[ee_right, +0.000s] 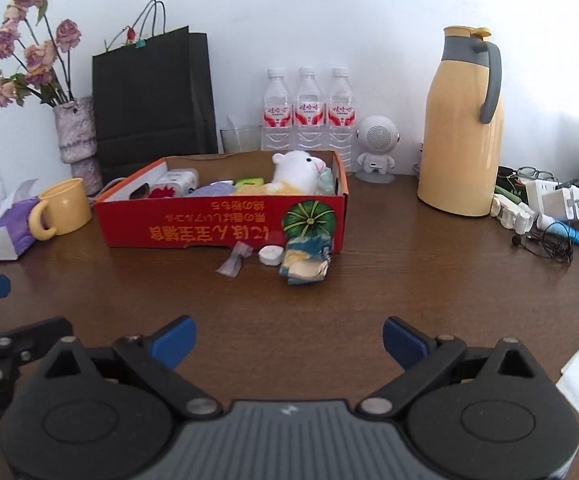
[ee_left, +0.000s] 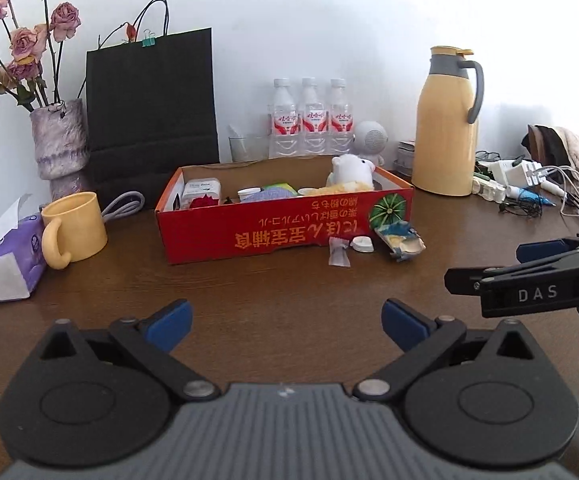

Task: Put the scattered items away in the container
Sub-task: 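Withdraw both grippers from the box toward the remaining items, then grasp the blue-white wrapper with right while left grasps a clear packet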

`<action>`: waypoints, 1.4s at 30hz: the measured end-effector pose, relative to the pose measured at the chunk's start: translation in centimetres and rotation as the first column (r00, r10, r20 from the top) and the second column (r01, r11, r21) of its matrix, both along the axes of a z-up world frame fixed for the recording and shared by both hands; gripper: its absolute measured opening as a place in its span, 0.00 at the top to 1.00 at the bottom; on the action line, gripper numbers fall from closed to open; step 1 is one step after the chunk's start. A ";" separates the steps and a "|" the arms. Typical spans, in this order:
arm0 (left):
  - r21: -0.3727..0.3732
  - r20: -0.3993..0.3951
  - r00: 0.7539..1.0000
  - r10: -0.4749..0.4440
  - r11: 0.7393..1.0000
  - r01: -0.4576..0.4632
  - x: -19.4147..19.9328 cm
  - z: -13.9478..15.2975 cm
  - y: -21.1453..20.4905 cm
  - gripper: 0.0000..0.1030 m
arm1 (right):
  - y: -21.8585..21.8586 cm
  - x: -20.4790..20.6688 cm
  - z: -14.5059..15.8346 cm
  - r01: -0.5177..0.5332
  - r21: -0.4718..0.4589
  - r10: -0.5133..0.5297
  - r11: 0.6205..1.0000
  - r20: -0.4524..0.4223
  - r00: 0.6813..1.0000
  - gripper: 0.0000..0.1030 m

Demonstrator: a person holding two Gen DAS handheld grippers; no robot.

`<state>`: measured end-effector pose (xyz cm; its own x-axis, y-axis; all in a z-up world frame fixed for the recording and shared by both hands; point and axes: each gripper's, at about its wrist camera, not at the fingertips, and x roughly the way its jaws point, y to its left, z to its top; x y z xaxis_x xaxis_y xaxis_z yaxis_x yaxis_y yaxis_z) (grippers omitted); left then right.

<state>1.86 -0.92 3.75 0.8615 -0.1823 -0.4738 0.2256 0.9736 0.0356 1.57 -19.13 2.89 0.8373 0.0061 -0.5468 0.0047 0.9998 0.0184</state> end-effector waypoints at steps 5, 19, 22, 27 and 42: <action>-0.053 -0.075 0.997 -0.001 0.999 -0.003 5.2 -0.5 -0.4 0.00 | -1.5 7.4 -1.2 -0.025 0.032 0.026 0.999 -0.019 0.999 0.04; -0.073 -0.199 0.973 -0.121 0.991 0.109 14.8 -3.4 -4.8 0.41 | -5.2 13.1 -2.9 0.012 0.085 -0.008 0.996 -0.047 0.999 0.69; -0.073 -0.220 0.965 -0.144 0.989 0.131 16.3 -3.9 -6.4 0.61 | -7.4 12.0 -2.4 0.056 0.144 -0.060 0.988 0.020 0.998 0.71; -0.066 -0.250 0.956 -0.152 0.988 0.140 18.3 -4.7 -8.2 0.73 | -10.1 10.9 -2.4 0.114 0.270 -0.135 0.956 0.060 0.989 0.68; -0.090 -0.208 0.977 -0.044 0.996 0.025 13.7 -3.2 -5.6 0.86 | -5.5 9.2 -1.4 -0.079 0.187 0.060 0.979 0.107 0.992 0.72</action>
<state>15.61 -6.50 0.57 0.7371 -0.2584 -0.6244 0.2526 0.9624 -0.1001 10.78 -24.66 1.48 0.8816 0.1619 -0.4434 -0.0761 0.9758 0.2051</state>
